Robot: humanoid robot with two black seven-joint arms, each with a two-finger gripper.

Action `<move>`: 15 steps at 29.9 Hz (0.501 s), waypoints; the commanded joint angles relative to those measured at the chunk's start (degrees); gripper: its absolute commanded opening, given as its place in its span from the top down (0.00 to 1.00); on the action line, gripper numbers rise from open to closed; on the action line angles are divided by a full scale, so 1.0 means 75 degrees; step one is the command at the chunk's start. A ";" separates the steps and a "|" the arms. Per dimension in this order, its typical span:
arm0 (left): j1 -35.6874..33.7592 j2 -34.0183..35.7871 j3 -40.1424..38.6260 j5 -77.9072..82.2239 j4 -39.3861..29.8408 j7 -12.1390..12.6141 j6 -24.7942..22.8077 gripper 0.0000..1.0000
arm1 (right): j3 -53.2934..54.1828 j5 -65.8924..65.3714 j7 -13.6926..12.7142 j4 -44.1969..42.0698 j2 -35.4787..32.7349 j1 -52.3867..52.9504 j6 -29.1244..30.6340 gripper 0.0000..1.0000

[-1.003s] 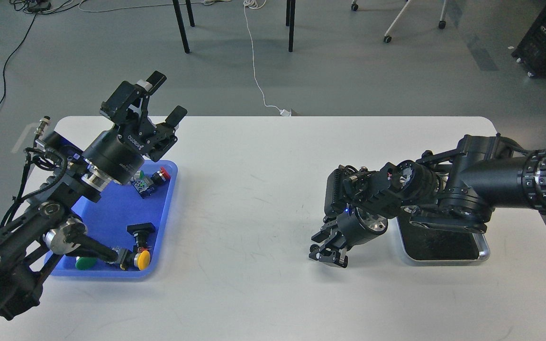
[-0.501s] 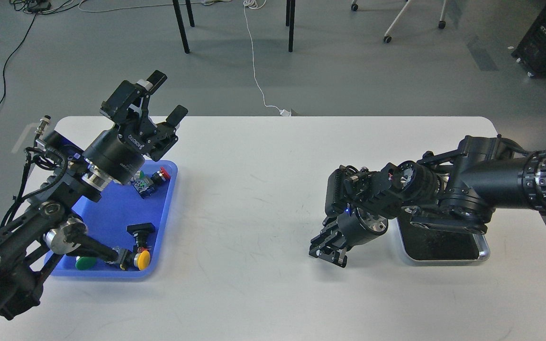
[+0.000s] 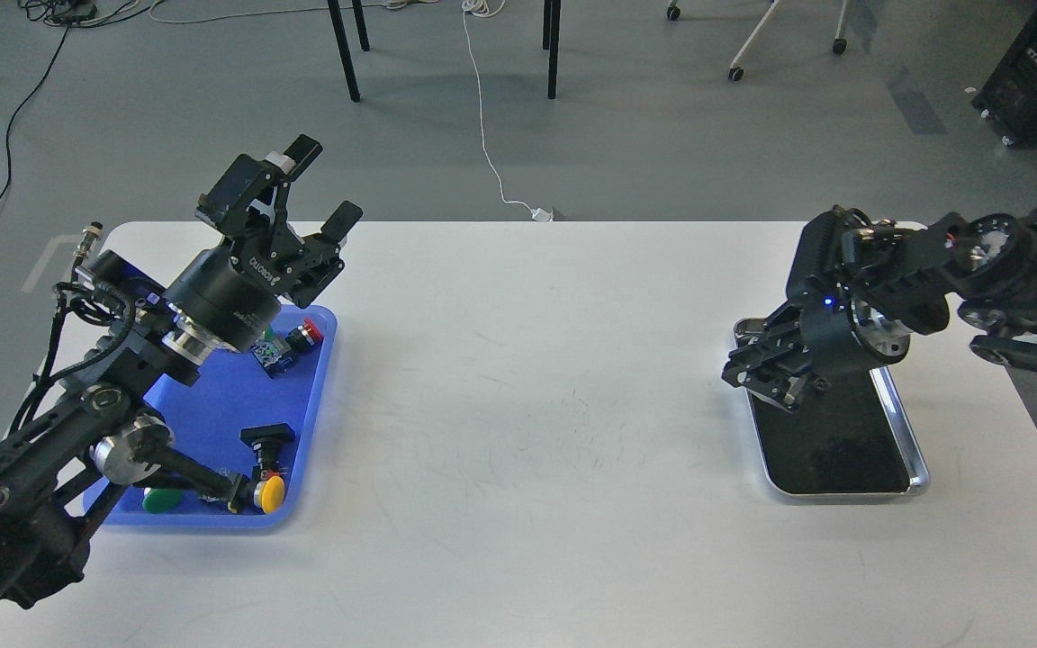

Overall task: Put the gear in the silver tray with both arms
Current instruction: 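Carry the gear over the silver tray and open the right gripper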

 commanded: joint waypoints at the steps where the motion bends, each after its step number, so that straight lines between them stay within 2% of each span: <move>1: 0.0000 -0.0133 0.0027 0.0006 0.0003 0.0001 0.0002 0.03 | -0.0074 -0.0059 0.0001 -0.0054 -0.0693 -0.0466 0.0001 0.84; 6: 0.0000 -0.0262 0.0038 0.0041 0.0003 0.0001 0.0037 0.03 | 0.0008 -0.0048 0.0001 -0.0253 -0.1070 -0.1133 0.0001 0.83; 11: 0.0000 -0.0274 0.0038 0.0041 0.0003 0.0001 0.0025 0.03 | 0.0242 -0.0048 0.0001 -0.0862 -0.0965 -0.1673 -0.0011 0.81; 15: 0.0012 -0.0274 0.0062 0.0041 0.0003 0.0001 0.0037 0.03 | 0.0605 -0.0036 0.0001 -0.0874 -0.0871 -0.1861 -0.0011 0.76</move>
